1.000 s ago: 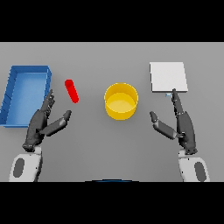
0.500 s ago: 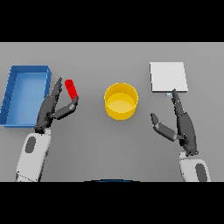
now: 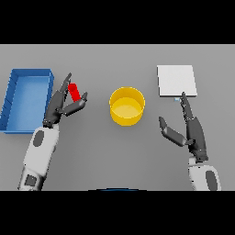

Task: Pick up the red beaker and tilt it to pour out 1 green nut into yellow bowl. Pick up the yellow bowl and place it on the metallic measuring scale.

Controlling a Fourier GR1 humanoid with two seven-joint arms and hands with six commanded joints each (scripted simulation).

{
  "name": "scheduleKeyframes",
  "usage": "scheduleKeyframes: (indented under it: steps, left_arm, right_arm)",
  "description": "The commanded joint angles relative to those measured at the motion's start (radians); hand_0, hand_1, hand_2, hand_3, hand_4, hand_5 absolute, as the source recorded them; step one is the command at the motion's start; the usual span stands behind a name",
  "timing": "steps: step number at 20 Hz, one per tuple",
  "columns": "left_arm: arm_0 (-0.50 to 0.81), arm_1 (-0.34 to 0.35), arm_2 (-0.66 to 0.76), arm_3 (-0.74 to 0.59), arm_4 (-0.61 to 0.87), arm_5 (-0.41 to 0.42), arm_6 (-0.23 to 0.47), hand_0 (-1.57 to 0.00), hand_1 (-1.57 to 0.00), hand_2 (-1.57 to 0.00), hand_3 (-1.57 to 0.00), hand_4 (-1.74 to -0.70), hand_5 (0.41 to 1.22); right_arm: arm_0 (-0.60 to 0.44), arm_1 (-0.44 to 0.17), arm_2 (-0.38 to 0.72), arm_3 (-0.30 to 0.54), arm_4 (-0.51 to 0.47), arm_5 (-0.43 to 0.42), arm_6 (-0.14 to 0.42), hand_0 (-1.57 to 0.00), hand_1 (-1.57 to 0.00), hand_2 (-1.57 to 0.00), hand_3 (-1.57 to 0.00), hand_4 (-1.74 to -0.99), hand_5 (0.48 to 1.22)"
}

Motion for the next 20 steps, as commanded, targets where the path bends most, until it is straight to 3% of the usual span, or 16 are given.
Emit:
scheduleKeyframes:
  steps: [1, 10, 11, 13, 15, 18, 20]
  left_arm:
    - [-0.026, -0.005, 0.004, 0.025, -0.004, 0.01, 0.009, 0.0, 0.0, 0.0, 0.0, -1.29, 0.684]
    - [-0.119, -0.021, 0.05, 0.171, 0.025, 0.002, -0.07, 0.0, 0.0, 0.0, 0.0, -1.35, 0.704]
    - [-0.124, -0.023, 0.063, 0.182, 0.036, 0.006, -0.086, 0.0, -0.03, -0.07, -0.03, -1.38, 0.724]
    - [-0.142, -0.036, 0.089, 0.213, 0.055, 0.022, -0.088, -0.29, -0.33, -0.36, -0.29, -1.45, 0.783]
    - [-0.155, -0.039, 0.088, 0.223, 0.042, 0.047, -0.067, -0.66, -0.7, -0.73, -0.72, -1.5, 0.941]
    - [-0.165, -0.04, 0.067, 0.236, 0.016, 0.05, -0.089, -1.11, -1.12, -1.14, -0.97, -1.6, 1.078]
    - [-0.157, -0.039, 0.049, 0.219, -0.002, 0.051, -0.071, -1.27, -1.29, -1.3, -1.19, -1.54, 1.129]
  right_arm:
    - [0.007, 0.001, -0.001, -0.005, -0.01, 0.006, -0.007, 0.0, 0.0, 0.0, 0.0, -1.269, 0.643]
    - [-0.002, -0.002, -0.009, 0.01, -0.002, -0.005, 0.004, 0.0, 0.0, 0.0, 0.0, -1.261, 0.641]
    - [0.01, -0.004, -0.005, -0.001, -0.001, -0.002, -0.006, 0.0, 0.0, 0.0, 0.0, -1.259, 0.642]
    - [0.008, -0.003, -0.006, -0.005, -0.003, -0.002, -0.005, 0.0, 0.0, 0.0, 0.0, -1.258, 0.644]
    - [0.005, -0.006, -0.009, -0.015, -0.002, -0.006, 0.008, 0.0, 0.0, 0.0, 0.0, -1.255, 0.644]
    - [0.011, 0.0, -0.01, 0.007, -0.005, -0.006, -0.001, 0.0, 0.0, 0.0, 0.0, -1.252, 0.644]
    - [0.011, -0.009, -0.017, 0.004, -0.015, 0.003, -0.01, 0.0, 0.0, 0.0, 0.0, -1.254, 0.644]
